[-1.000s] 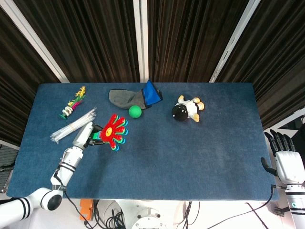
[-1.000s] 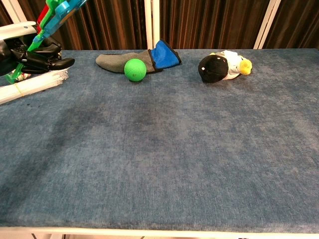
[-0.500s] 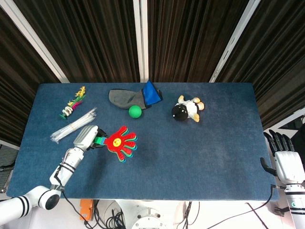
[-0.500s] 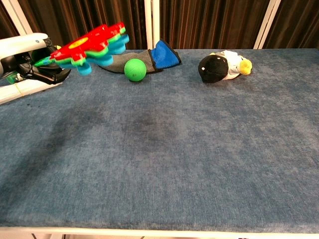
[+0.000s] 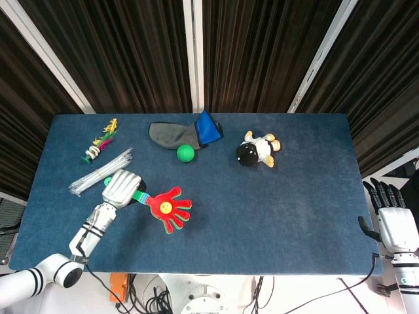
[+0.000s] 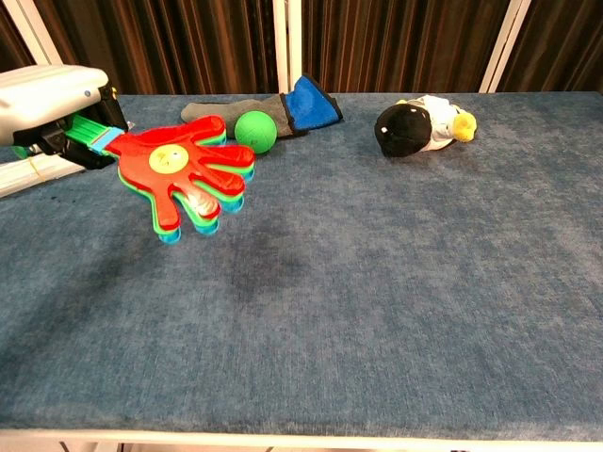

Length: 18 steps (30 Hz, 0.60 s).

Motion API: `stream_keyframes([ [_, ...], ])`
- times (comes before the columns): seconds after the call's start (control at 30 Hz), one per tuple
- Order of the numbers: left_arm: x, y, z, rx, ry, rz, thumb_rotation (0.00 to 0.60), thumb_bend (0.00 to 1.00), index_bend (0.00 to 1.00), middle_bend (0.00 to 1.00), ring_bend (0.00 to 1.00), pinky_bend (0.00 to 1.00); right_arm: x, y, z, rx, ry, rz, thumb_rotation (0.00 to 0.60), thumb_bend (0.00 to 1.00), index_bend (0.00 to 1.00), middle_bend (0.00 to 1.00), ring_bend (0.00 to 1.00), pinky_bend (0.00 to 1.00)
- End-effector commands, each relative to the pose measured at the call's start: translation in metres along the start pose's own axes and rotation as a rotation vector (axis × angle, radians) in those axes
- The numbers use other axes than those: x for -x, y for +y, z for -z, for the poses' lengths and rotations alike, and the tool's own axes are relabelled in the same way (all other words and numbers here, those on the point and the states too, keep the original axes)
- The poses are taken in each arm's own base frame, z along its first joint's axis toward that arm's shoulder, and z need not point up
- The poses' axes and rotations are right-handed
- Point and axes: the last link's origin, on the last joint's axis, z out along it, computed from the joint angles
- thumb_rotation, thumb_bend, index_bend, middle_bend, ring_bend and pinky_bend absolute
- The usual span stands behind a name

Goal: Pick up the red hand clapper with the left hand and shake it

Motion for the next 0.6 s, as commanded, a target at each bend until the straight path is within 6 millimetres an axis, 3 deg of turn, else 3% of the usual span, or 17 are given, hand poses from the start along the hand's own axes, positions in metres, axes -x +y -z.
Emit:
stream_keyframes([
  [0.03,-0.022,0.009,-0.004,-0.119,0.029,1.021,0.6,0.68,1.0,1.0,1.0,1.0,-0.001,0.001,0.0,0.003,0.003,-0.001,0.6,0.31,0.0,0.0,0.0,0.0],
  [0.17,-0.046,-0.002,-0.006,-0.147,0.082,1.548,0.6,0.68,1.0,1.0,1.0,1.0,0.0,0.001,0.0,0.003,0.001,-0.003,0.6,0.31,0.0,0.0,0.0,0.0],
  [0.27,-0.054,-0.008,-0.005,-0.132,0.11,1.768,0.6,0.68,1.0,1.0,1.0,1.0,0.001,0.001,0.0,0.002,-0.004,-0.004,0.6,0.31,0.0,0.0,0.0,0.0],
  [0.37,-0.06,-0.011,-0.003,-0.094,0.112,1.859,0.6,0.68,1.0,1.0,1.0,1.0,0.002,0.0,0.0,0.0,-0.005,-0.003,0.6,0.31,0.0,0.0,0.0,0.0],
  [0.43,-0.062,-0.013,-0.003,-0.07,0.103,1.849,0.6,0.68,1.0,1.0,1.0,1.0,0.002,-0.001,0.0,-0.002,-0.004,-0.001,0.6,0.31,0.0,0.0,0.0,0.0],
  [0.5,-0.061,-0.015,-0.002,-0.039,0.089,1.728,0.6,0.68,1.0,1.0,1.0,1.0,0.002,-0.002,0.0,-0.005,-0.003,0.0,0.6,0.31,0.0,0.0,0.0,0.0],
  [0.53,-0.06,-0.018,-0.002,-0.024,0.082,1.606,0.6,0.68,1.0,1.0,1.0,1.0,0.002,-0.002,0.0,-0.005,-0.003,0.0,0.6,0.31,0.0,0.0,0.0,0.0],
  [0.6,-0.054,-0.024,-0.001,0.026,0.1,1.15,0.6,0.68,1.0,1.0,1.0,1.0,0.001,-0.002,0.0,-0.004,-0.002,0.0,0.6,0.31,0.0,0.0,0.0,0.0],
])
